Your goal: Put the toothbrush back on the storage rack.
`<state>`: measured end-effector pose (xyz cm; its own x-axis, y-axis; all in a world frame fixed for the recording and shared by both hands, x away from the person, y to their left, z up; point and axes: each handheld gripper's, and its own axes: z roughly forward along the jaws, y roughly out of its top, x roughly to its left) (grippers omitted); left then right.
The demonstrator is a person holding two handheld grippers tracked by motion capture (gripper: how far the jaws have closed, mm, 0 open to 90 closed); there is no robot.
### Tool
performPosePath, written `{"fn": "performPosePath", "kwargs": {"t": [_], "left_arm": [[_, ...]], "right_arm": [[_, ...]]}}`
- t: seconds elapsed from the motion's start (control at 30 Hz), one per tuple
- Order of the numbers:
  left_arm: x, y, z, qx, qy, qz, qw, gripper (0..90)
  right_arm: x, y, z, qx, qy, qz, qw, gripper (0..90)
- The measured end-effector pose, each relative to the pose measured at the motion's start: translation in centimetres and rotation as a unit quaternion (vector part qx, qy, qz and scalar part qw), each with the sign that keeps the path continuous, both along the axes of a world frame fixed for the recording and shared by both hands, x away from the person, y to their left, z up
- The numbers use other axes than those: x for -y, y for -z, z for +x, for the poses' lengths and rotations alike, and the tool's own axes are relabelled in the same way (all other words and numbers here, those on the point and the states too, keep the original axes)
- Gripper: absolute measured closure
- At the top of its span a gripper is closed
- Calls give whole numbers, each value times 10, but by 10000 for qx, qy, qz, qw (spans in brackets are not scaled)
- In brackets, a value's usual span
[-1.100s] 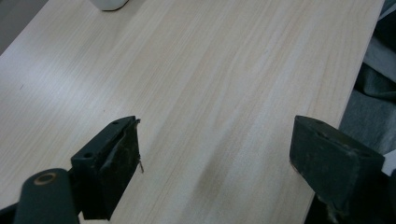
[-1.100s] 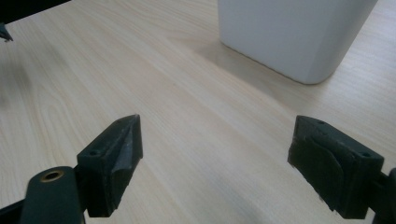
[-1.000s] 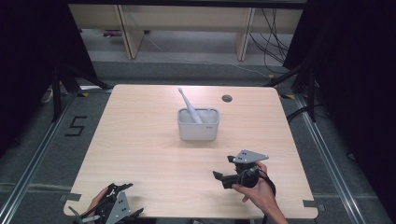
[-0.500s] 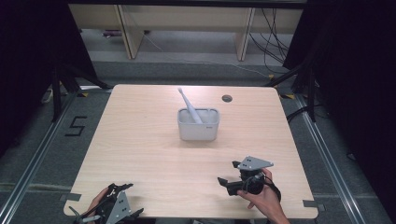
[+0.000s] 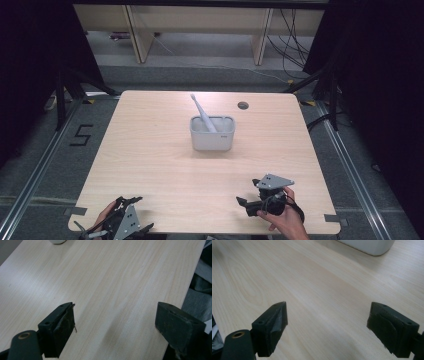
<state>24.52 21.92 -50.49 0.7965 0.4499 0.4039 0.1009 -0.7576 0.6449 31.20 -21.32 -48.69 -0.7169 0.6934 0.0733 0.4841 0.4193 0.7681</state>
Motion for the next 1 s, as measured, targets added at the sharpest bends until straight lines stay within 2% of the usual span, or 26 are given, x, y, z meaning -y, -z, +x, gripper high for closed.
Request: {"fn": "performPosePath", "kwargs": {"t": [0.03,0.1,0.13,0.17,0.27,0.33,0.4,0.47,0.53,0.6,0.67,0.7,0.8,0.83,0.87,0.9,0.97,1.0], "left_arm": [[0,0,0,-4,3,1,10000,156],[1,1,0,71,-43,-5,10000,156],[1,1,0,64,-40,-3,10000,156],[1,1,0,65,-41,0,10000,156],[0,1,0,66,-43,-6,10000,156],[0,1,0,-26,-17,-76,10000,156],[1,1,0,66,-59,10,10000,156],[0,0,0,-3,3,12,10000,156],[0,0,0,4,-10,3,10000,155],[0,0,0,6,-6,23,10000,156],[0,0,0,-1,-5,13,10000,155],[0,0,0,3,-4,16,10000,156],[0,0,0,4,-14,12,10000,156],[0,0,0,-23,-12,-67,10000,156],[0,0,0,-27,7,-23,10000,156],[0,0,0,-17,-14,-77,10000,155],[0,1,0,96,-76,-15,9999,155],[0,0,0,62,-55,-10,10000,156]], "right_arm": [[0,1,-1,73,23,-25,10000,168],[1,1,-1,42,-64,-41,10000,168],[1,1,-2,19,1,-62,10000,168],[2,2,-2,134,-5,-109,9999,168],[3,1,-5,42,17,-73,10000,168],[5,1,-5,137,-25,-137,9998,167],[7,1,-7,70,21,-114,9999,167],[8,1,-9,27,119,-90,9999,166],[11,2,-8,-12,-9,-101,9999,167],[12,2,-10,101,108,-149,9998,167],[12,2,-12,-38,157,-113,9998,167],[12,2,-12,10,141,-114,9998,167],[12,3,-13,-55,149,-139,9998,167],[12,3,-13,-67,155,-142,9998,167],[13,3,-12,72,133,-201,9997,167],[13,3,-12,97,125,-218,9996,167],[13,3,-11,28,73,-177,9998,167],[12,3,-12,18,82,-178,9998,167]]}}
